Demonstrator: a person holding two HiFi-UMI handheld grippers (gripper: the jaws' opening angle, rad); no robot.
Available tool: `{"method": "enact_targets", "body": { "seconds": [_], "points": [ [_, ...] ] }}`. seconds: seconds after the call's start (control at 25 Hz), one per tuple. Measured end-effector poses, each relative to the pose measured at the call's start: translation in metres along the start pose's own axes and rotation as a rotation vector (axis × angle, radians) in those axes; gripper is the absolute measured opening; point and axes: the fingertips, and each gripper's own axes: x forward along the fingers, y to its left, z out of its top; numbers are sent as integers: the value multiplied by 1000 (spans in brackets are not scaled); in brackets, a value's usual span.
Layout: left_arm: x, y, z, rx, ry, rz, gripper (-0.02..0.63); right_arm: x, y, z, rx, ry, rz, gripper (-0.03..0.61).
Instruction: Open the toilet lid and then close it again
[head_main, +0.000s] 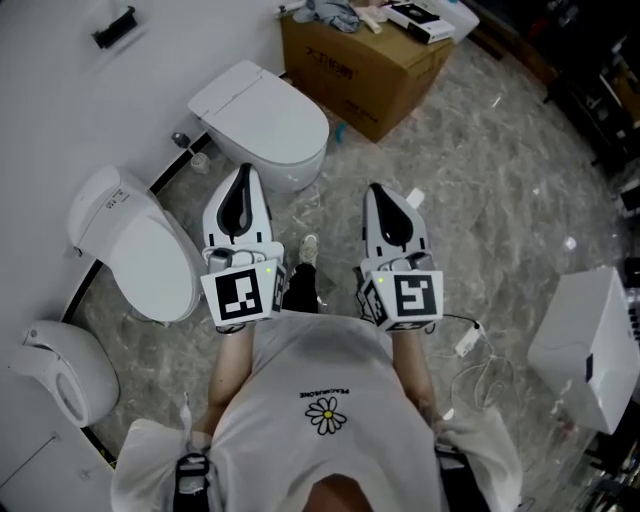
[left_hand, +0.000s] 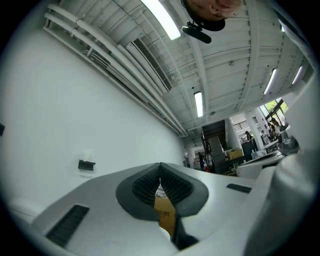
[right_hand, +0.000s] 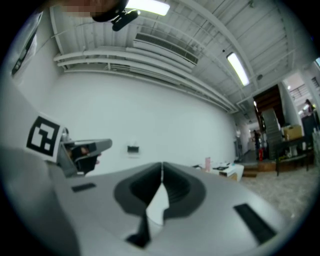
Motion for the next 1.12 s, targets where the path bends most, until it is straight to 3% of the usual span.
{"method": "enact_targets", "body": {
  "seconds": [0.28,0.64,1.12],
  "points": [
    [62,6,-26,-29,7,-6,21,49,-34,-2,-31,12,-53,31],
    [151,35,-78,-44,78,-6,21,139,-65,-21,-44,77,-81,31],
    [276,76,-103,-57,93,-22,21,279,-86,-38,-26,169,-43,31]
  ]
}}
